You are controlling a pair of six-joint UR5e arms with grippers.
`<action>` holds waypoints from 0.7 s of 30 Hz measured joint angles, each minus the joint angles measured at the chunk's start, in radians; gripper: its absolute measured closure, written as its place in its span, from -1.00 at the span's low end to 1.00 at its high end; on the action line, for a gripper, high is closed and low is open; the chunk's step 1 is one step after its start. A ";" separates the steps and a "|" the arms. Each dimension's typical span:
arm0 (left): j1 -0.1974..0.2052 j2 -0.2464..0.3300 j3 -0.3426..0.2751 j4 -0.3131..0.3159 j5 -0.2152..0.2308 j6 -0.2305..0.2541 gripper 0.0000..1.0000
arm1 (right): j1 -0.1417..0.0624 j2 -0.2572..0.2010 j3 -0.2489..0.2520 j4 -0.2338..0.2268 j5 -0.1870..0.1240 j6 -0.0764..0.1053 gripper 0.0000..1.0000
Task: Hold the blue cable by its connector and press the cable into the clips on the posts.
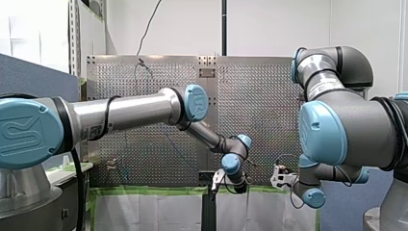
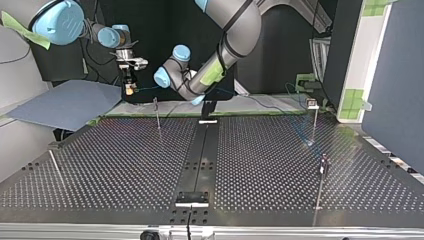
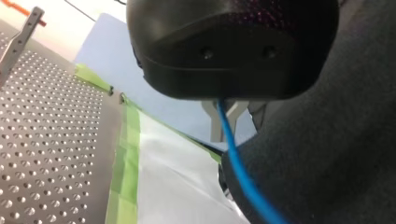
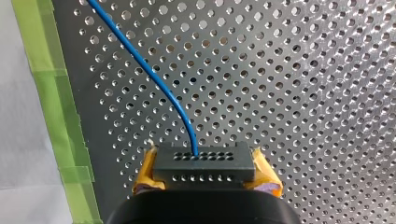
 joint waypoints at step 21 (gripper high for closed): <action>-0.031 0.110 -0.149 0.155 -0.175 0.086 1.00 | -0.021 -0.002 -0.066 0.077 -0.008 0.004 1.00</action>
